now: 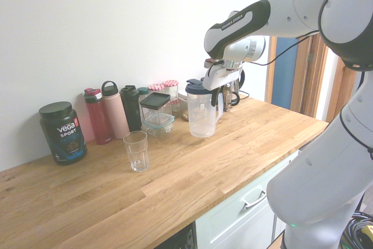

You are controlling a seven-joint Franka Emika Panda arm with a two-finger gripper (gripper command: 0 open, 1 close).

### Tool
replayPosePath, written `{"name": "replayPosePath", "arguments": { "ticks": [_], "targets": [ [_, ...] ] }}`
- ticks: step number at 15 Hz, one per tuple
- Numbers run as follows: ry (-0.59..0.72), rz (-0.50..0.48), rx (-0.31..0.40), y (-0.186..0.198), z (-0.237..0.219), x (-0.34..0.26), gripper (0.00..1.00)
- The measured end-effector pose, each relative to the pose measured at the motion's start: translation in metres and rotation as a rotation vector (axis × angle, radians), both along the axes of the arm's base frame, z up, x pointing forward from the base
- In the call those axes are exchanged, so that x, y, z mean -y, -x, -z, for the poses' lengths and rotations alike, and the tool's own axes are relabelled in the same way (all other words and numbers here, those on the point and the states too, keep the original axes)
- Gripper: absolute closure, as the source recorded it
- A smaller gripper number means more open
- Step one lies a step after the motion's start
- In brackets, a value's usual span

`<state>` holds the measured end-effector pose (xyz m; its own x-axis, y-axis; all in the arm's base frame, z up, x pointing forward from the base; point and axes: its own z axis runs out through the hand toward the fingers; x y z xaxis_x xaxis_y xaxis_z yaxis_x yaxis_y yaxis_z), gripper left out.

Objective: Pour me some water

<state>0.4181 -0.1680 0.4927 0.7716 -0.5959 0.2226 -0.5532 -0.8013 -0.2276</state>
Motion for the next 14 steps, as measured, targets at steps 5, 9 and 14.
{"name": "replayPosePath", "arguments": {
  "ticks": [5, 9, 14],
  "targets": [
    [0.015, 0.023, 0.006, -0.012, 0.022, 0.006, 1.0],
    [0.021, 0.037, 0.015, -0.017, 0.028, 0.01, 0.0],
    [0.02, 0.039, 0.009, -0.017, 0.031, 0.01, 0.0]
  ]
}}
